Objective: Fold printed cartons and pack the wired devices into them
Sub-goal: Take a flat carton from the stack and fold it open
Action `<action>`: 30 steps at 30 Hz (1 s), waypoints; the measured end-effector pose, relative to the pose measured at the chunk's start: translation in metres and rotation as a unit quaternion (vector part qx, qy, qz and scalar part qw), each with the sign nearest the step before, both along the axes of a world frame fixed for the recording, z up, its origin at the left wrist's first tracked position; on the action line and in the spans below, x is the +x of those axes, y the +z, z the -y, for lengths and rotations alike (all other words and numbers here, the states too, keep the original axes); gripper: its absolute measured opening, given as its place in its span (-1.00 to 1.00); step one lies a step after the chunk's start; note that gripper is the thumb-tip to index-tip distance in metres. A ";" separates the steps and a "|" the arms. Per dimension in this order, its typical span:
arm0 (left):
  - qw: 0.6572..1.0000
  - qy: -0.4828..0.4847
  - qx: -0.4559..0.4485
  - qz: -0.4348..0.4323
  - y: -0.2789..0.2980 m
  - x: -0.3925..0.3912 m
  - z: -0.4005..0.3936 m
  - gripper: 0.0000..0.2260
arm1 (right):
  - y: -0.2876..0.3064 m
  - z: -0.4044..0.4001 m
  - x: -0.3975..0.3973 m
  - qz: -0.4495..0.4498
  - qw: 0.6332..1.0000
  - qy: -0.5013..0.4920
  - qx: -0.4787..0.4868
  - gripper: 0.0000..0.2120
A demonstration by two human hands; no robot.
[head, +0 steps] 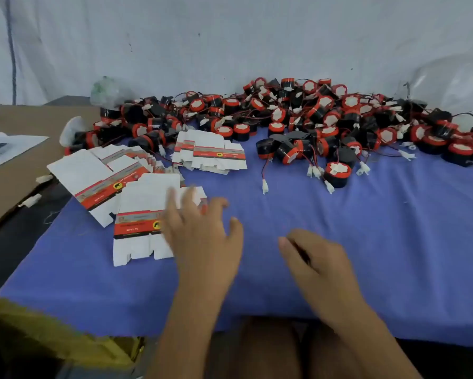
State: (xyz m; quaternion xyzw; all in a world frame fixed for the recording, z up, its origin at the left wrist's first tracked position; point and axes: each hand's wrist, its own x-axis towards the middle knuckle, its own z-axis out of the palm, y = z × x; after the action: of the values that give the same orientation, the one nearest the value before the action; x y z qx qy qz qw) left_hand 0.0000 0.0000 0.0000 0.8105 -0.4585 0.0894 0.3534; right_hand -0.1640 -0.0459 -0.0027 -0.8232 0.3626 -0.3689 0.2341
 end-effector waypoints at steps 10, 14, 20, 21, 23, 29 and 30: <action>0.982 -0.043 0.168 0.073 -0.034 0.029 0.023 -0.49 | -0.016 0.066 0.033 -0.162 0.984 0.013 0.077 -0.77; 0.975 -0.132 0.137 0.115 -0.032 0.020 0.034 -0.51 | -0.016 0.067 0.033 -0.123 0.987 0.033 0.095 -0.78; 0.974 -0.176 0.142 0.016 -0.018 -0.020 0.108 -0.66 | -0.010 0.096 0.027 -0.053 0.985 0.057 0.154 -0.85; 0.974 -0.183 0.131 -0.020 -0.018 -0.025 0.120 -0.70 | -0.009 0.105 0.025 -0.035 0.985 0.046 0.160 -0.82; 0.961 -0.205 0.064 -0.173 -0.018 -0.032 0.136 -0.71 | -0.009 0.123 0.022 -0.016 0.988 0.007 0.154 -0.84; 0.940 -0.098 -0.209 -0.253 -0.018 -0.005 0.126 -0.72 | -0.027 0.137 0.011 -0.063 0.997 -0.030 0.029 -0.77; 0.939 -0.090 -0.216 -0.250 -0.017 0.003 0.124 -0.73 | -0.027 0.137 0.011 -0.066 0.997 -0.028 0.023 -0.78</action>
State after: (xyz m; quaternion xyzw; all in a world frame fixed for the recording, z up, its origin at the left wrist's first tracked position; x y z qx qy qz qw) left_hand 0.0025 -0.1242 -0.0174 0.6660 -0.3963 -0.0515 0.6299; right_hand -0.1525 -0.1825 -0.0297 -0.8297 0.4084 -0.3116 0.2183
